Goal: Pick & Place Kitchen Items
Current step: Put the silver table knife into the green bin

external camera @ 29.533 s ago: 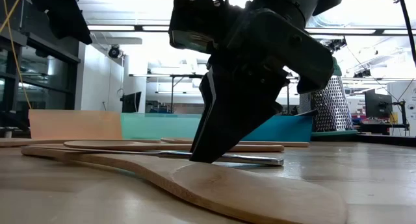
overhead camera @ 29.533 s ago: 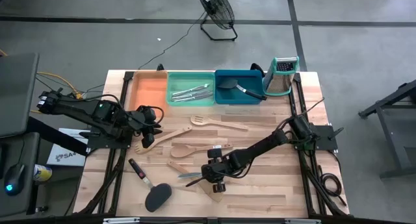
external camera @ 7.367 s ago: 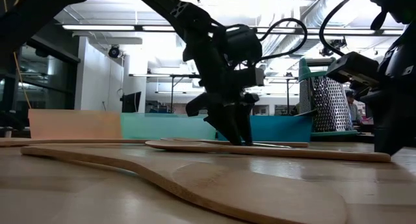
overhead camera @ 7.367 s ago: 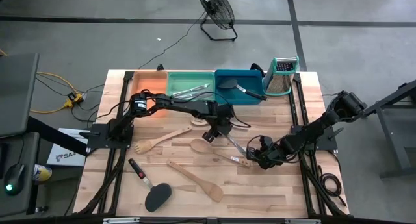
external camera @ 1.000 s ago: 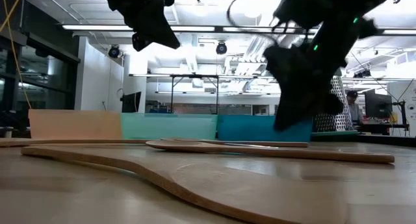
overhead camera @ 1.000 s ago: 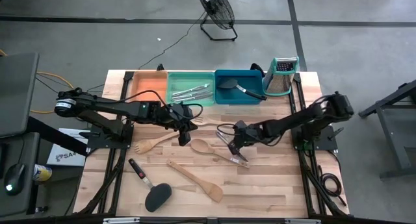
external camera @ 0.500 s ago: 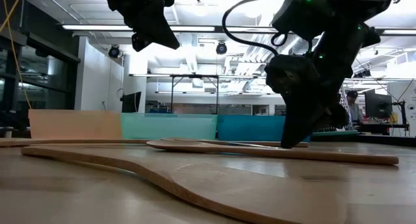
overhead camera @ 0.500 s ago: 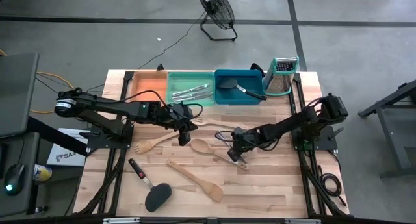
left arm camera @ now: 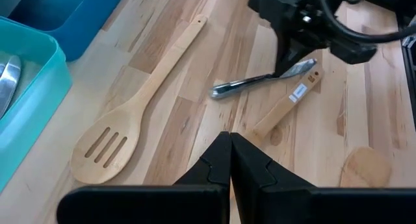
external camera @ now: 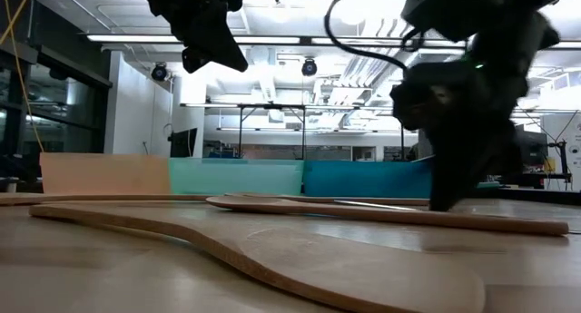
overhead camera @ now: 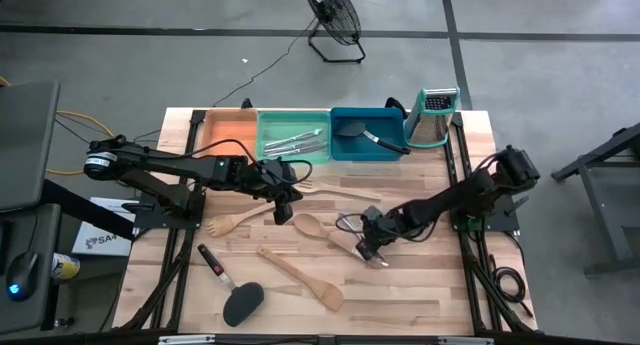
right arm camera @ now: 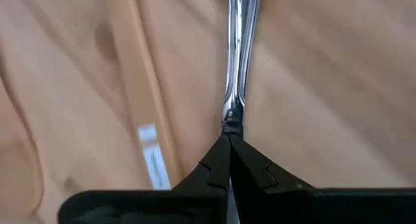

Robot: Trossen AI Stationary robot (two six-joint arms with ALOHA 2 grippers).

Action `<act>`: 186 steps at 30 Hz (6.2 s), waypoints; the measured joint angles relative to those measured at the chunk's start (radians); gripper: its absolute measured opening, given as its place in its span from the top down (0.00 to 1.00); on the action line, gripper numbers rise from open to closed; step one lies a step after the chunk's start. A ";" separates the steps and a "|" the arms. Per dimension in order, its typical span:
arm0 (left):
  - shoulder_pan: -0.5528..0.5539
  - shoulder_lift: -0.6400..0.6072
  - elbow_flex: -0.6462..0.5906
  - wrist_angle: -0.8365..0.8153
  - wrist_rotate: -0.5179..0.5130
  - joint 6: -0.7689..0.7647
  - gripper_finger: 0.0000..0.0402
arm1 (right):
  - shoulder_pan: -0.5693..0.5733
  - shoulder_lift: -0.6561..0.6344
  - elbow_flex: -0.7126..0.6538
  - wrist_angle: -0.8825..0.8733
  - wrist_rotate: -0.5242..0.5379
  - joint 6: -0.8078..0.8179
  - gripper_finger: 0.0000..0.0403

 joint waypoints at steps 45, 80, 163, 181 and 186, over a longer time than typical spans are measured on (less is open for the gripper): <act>0.000 0.000 0.000 0.000 0.026 0.001 1.00 | 0.549 0.006 -0.006 0.236 -0.081 0.639 0.99; 0.000 0.000 0.000 0.001 0.071 -0.013 1.00 | 0.536 0.249 0.676 -0.491 -0.069 -0.057 0.99; 0.000 0.000 0.000 -0.052 0.097 -0.010 1.00 | 0.647 0.327 0.562 -0.270 -0.117 0.934 0.99; 0.000 0.000 0.000 -0.052 0.127 0.001 1.00 | 0.807 0.227 0.564 -0.213 0.056 1.139 0.99; 0.000 0.000 0.000 -0.052 0.127 0.008 1.00 | 0.861 0.243 0.564 -0.142 0.085 1.150 0.95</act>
